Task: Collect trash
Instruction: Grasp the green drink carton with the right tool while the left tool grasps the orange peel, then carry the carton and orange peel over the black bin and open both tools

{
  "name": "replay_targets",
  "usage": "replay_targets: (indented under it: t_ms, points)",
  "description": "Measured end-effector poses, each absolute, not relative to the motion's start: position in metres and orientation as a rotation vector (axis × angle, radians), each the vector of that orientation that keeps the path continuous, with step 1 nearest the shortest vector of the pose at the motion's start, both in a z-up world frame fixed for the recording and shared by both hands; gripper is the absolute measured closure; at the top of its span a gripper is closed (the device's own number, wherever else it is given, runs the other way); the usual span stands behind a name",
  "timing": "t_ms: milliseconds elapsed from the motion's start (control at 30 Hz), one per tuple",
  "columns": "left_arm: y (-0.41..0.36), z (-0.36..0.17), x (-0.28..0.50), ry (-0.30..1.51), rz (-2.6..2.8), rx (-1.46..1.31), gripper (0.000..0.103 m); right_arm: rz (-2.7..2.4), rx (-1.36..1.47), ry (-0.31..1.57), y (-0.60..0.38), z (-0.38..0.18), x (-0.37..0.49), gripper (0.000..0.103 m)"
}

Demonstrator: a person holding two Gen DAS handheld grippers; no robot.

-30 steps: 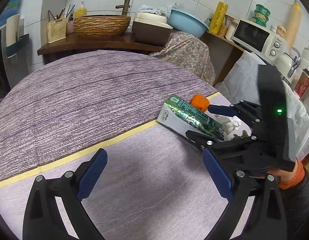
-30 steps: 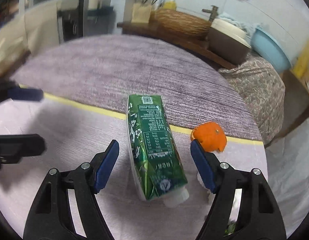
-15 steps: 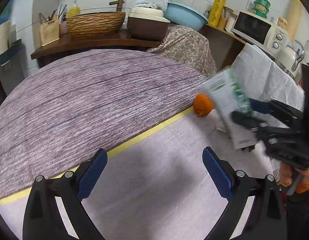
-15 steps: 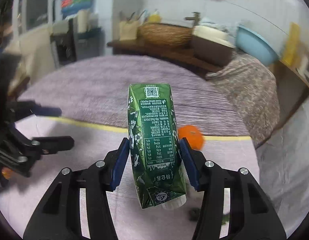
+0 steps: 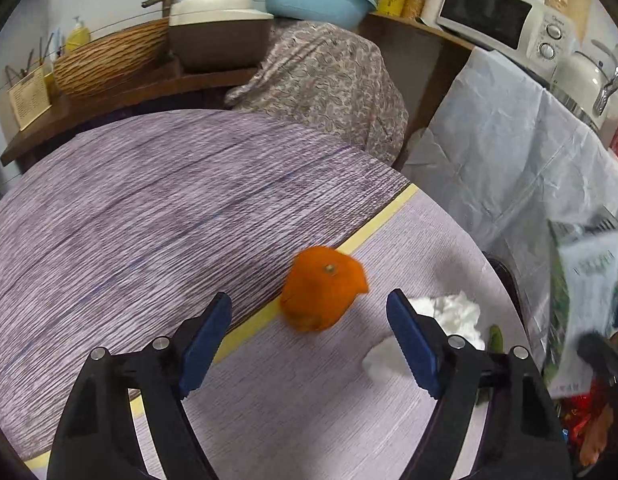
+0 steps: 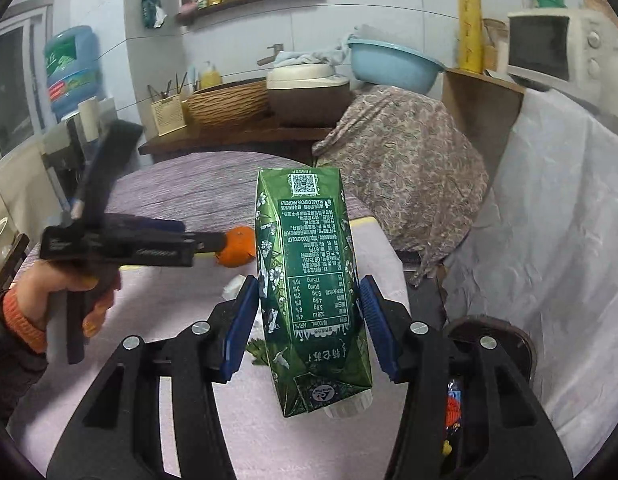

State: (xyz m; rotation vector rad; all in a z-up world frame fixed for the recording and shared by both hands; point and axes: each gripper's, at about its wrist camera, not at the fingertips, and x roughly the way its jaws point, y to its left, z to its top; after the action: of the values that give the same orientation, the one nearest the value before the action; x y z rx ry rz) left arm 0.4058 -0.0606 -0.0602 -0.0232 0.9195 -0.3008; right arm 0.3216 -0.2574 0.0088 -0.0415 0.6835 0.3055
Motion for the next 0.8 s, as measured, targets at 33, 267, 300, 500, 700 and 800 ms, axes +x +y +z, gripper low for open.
replay_targets:
  t_ms: [33,267,300,500,700,800]
  points:
    - [-0.066,-0.064,0.410,0.931,-0.301,-0.016,0.025,0.303,-0.034,0.682,-0.261,0.008,0.319,0.050]
    - [-0.080,-0.084,0.423,0.990,-0.262,0.011,0.054,0.279,0.022,0.679,-0.284,0.002,0.305,0.050]
    - [-0.080,-0.085,0.423,0.982,-0.259,0.019,0.057,0.272,0.027,0.675,-0.287,0.001,0.302,0.050]
    - [-0.073,-0.085,0.419,0.967,-0.248,-0.015,0.081,0.247,0.093,0.656,-0.303,-0.004,0.296,0.050]
    - [-0.050,-0.062,0.392,0.888,-0.268,-0.102,0.082,0.222,0.160,0.629,-0.319,-0.008,0.282,0.050]
    - [-0.049,-0.046,0.367,0.826,-0.301,-0.114,0.082,0.188,0.205,0.597,-0.334,-0.008,0.271,0.050]
